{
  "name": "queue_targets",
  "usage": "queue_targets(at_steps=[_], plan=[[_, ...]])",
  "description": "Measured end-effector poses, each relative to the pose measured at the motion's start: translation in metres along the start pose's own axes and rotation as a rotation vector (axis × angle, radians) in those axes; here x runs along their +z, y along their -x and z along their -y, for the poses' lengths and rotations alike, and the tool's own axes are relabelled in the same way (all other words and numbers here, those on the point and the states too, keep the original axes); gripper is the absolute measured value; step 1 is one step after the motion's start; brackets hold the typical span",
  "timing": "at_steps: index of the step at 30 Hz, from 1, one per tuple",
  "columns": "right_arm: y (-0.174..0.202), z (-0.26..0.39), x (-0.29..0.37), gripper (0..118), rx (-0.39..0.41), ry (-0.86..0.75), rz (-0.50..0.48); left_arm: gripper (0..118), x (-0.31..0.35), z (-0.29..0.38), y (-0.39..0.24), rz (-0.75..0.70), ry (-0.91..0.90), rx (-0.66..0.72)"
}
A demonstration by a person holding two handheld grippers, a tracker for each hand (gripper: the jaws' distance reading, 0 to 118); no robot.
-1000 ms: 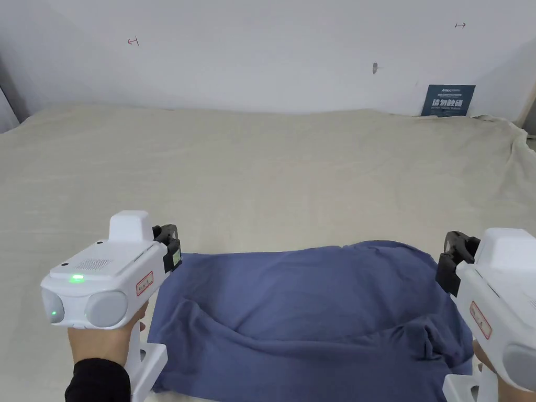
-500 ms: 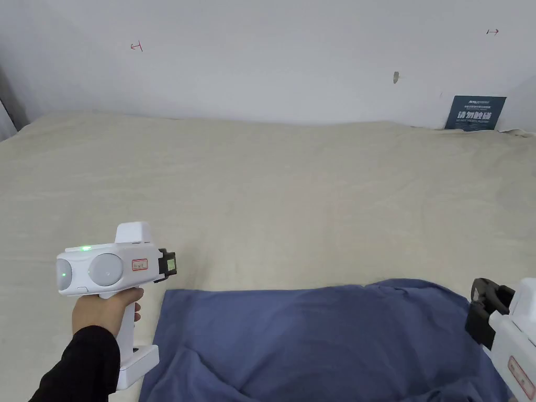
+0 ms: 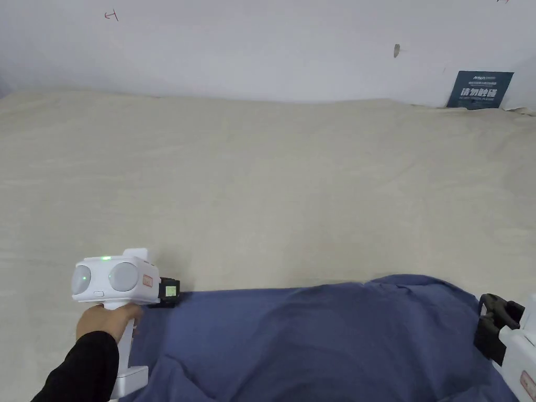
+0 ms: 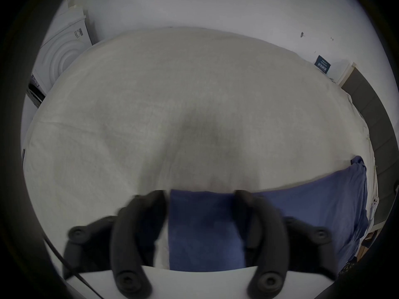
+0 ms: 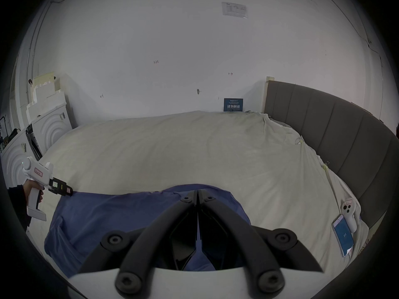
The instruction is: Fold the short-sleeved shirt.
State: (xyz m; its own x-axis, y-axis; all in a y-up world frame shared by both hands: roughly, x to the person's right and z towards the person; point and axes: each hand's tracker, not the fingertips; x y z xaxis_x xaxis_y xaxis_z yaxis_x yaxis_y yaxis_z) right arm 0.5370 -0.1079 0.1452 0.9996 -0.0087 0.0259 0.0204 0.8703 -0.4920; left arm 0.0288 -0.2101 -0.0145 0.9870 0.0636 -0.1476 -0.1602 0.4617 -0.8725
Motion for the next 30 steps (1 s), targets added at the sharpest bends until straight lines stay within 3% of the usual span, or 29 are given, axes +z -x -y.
queue_targets(at_steps=[3,4,7,12,13,15,16,17,22,24,28,30], plan=[[-0.007,0.004,-0.003,0,-0.012,0.022,0.005,42,0.007,0.010,-0.009,0.006,-0.066,-0.078],[-0.011,0.004,-0.006,0,-0.018,0.031,0.007,25,0.006,0.010,-0.010,0.019,-0.059,-0.074],[-0.023,0.002,-0.022,0,-0.036,0.066,0.026,4,0.010,0.011,-0.010,0.035,-0.064,-0.077],[-0.043,-0.008,-0.071,3,-0.013,0.164,0.046,1,0.061,0.020,-0.019,0.118,-0.193,-0.089],[-0.048,-0.010,-0.086,11,-0.018,0.217,0.042,1,0.072,0.022,-0.019,0.136,-0.215,-0.095],[-0.055,-0.012,-0.114,61,-0.022,0.266,0.039,1,0.093,0.026,-0.021,0.150,-0.238,-0.109],[-0.057,-0.012,-0.129,79,0.006,0.311,0.048,1,0.101,0.027,-0.022,0.152,-0.244,-0.116],[-0.059,-0.011,-0.141,85,0.017,0.334,0.054,1,0.106,0.028,-0.022,0.156,-0.252,-0.121],[-0.057,-0.004,-0.187,84,0.038,0.479,0.104,1,0.120,0.028,-0.020,0.170,-0.271,-0.119],[-0.056,0.000,-0.196,78,0.025,0.509,0.101,1,0.119,0.028,-0.021,0.168,-0.268,-0.115],[-0.049,0.006,-0.201,50,0.042,0.530,0.084,1,0.113,0.031,-0.018,0.165,-0.253,-0.107],[-0.045,0.007,-0.198,18,0.037,0.529,0.059,1,0.110,0.032,-0.016,0.161,-0.247,-0.105]])
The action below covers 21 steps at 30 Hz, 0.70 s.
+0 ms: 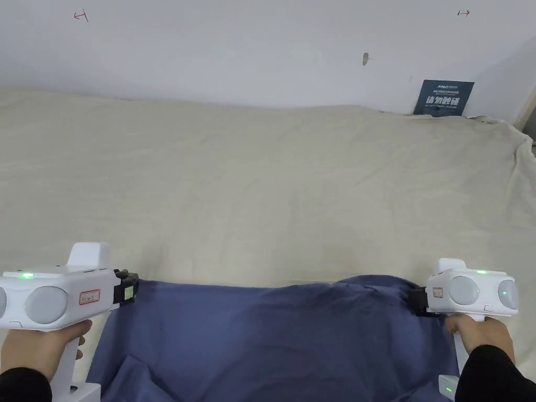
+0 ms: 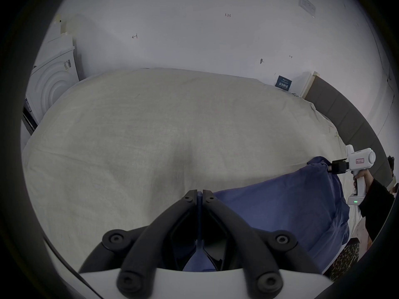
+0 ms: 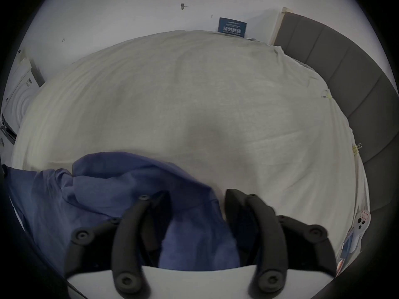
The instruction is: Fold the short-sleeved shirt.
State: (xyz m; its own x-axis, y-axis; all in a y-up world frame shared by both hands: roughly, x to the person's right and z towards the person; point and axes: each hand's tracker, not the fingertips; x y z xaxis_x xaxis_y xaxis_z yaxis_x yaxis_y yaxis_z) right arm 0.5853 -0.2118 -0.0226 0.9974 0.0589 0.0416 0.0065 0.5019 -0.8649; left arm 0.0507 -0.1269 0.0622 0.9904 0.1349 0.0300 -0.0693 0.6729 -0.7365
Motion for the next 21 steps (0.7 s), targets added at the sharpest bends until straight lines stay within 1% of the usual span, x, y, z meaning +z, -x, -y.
queue_targets(at_steps=[1,3,7,11,16,19,21], plan=[[0.001,0.001,0.004,18,0.001,-0.009,-0.004,1,0.000,0.001,0.001,-0.003,0.002,0.002],[0.005,0.002,0.011,3,0.023,-0.027,-0.013,1,0.001,0.004,0.002,-0.009,0.003,0.010],[0.003,0.009,0.044,3,0.025,-0.115,-0.023,1,0.005,0.008,0.010,-0.016,-0.008,0.040],[-0.006,0.021,0.096,3,0.036,-0.213,-0.084,1,0.012,0.014,0.015,-0.029,-0.013,0.057],[-0.021,0.057,0.170,3,-0.001,-0.322,-0.172,1,0.037,0.028,0.014,-0.043,-0.018,0.075],[-0.037,0.084,0.197,3,-0.024,-0.357,-0.217,1,0.057,0.040,0.013,-0.046,-0.024,0.069],[-0.046,0.105,0.211,3,-0.027,-0.369,-0.231,1,0.073,0.050,0.012,-0.051,-0.027,0.056]])
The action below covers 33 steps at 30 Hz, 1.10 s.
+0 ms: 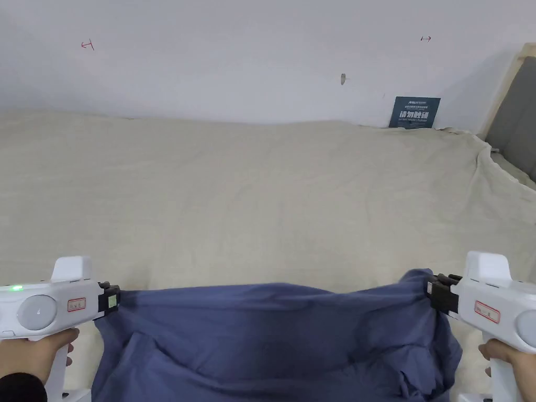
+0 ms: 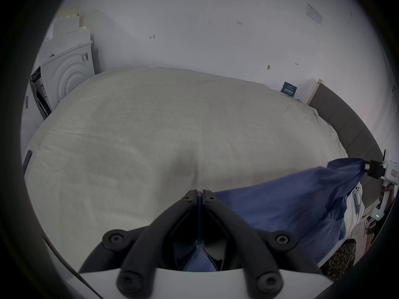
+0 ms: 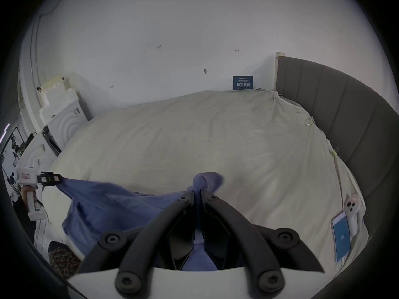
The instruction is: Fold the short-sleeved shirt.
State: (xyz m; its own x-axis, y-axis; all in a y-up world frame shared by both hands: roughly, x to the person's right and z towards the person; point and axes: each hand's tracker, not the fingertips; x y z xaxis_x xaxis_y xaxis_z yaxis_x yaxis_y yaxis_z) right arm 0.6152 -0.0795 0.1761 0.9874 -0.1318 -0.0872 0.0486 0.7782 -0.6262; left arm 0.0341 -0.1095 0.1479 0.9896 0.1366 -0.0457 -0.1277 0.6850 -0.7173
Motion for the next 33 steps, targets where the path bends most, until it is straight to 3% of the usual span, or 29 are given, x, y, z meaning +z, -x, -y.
queue_targets(at_steps=[12,24,31,33], plan=[[-0.022,0.107,0.068,3,-0.084,0.061,-0.013,1,0.052,0.085,0.015,-0.002,0.045,0.003],[-0.021,0.198,0.056,3,-0.197,0.198,0.092,1,0.037,0.161,0.034,-0.009,0.129,0.009],[-0.017,0.214,0.034,4,-0.188,0.247,0.159,1,0.025,0.174,0.029,-0.048,0.153,-0.017],[-0.014,0.212,0.036,6,-0.188,0.252,0.162,7,0.025,0.173,0.026,-0.059,0.154,-0.019]])
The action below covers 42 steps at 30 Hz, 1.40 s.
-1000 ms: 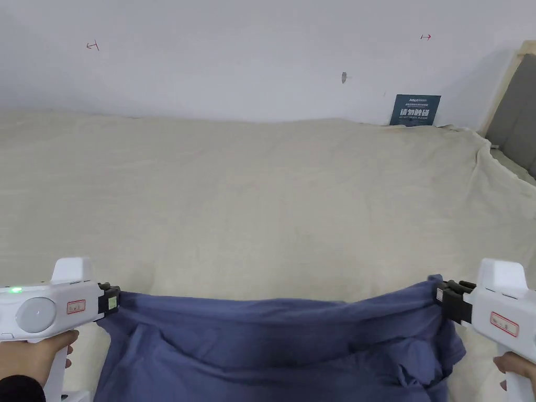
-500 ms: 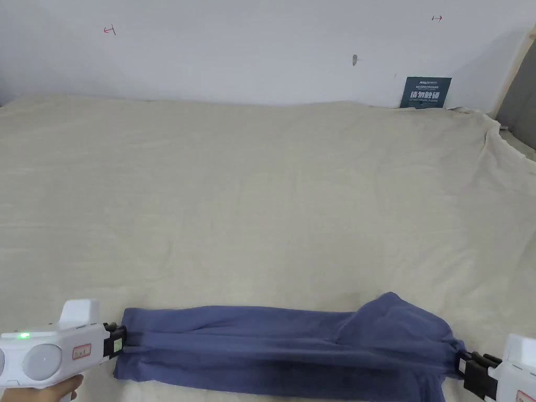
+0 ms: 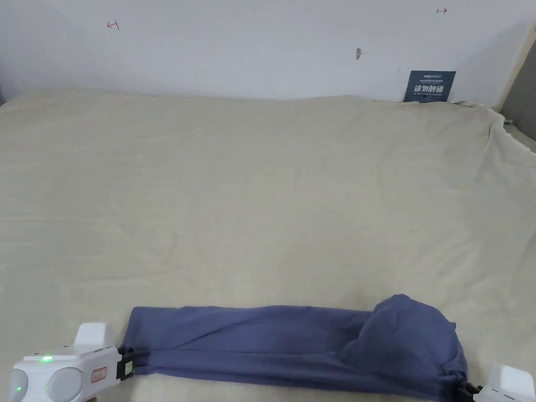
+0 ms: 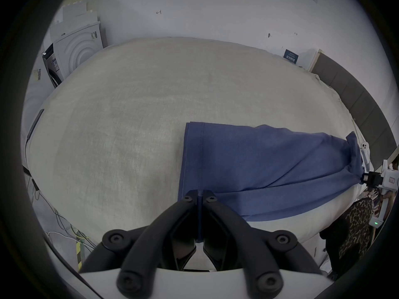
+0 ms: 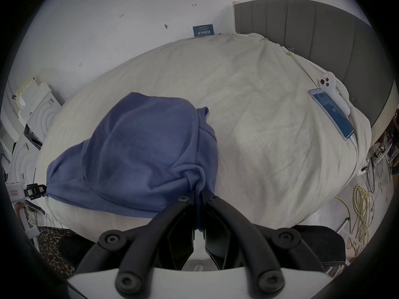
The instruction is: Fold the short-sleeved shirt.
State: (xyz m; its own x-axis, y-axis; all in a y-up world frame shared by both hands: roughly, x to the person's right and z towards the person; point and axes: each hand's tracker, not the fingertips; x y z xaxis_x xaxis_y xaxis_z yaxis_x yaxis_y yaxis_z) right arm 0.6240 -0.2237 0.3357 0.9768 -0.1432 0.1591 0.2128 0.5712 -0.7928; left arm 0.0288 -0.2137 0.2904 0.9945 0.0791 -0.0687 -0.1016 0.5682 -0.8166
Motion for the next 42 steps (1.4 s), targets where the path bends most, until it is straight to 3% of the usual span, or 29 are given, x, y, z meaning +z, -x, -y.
queue_targets(at_steps=[1,5,6,16,21,25,28,29,42], plan=[[0.001,-0.002,0.006,11,-0.003,-0.011,-0.002,15,0.004,-0.004,-0.001,0.000,0.008,0.019],[0.015,-0.020,0.038,81,0.035,-0.090,0.014,91,0.027,-0.018,0.000,0.061,-0.038,0.104],[0.020,-0.027,0.047,86,0.047,-0.125,0.006,98,0.038,-0.024,-0.002,0.061,-0.072,0.110],[0.093,-0.099,0.140,86,0.129,-0.518,-0.054,100,0.122,-0.087,-0.038,0.018,-0.444,0.074],[0.120,-0.113,0.159,85,0.184,-0.663,-0.031,94,0.142,-0.096,-0.063,-0.033,-0.614,0.020],[0.140,-0.112,0.171,77,0.230,-0.740,0.008,62,0.152,-0.093,-0.083,-0.021,-0.724,-0.018],[0.143,-0.111,0.169,29,0.241,-0.775,0.018,10,0.154,-0.088,-0.090,0.010,-0.766,-0.036],[0.144,-0.110,0.170,4,0.242,-0.779,0.020,0,0.155,-0.087,-0.092,0.015,-0.767,-0.041],[0.133,-0.115,0.160,0,0.224,-0.765,-0.022,0,0.151,-0.088,-0.088,0.048,-0.748,-0.055]])
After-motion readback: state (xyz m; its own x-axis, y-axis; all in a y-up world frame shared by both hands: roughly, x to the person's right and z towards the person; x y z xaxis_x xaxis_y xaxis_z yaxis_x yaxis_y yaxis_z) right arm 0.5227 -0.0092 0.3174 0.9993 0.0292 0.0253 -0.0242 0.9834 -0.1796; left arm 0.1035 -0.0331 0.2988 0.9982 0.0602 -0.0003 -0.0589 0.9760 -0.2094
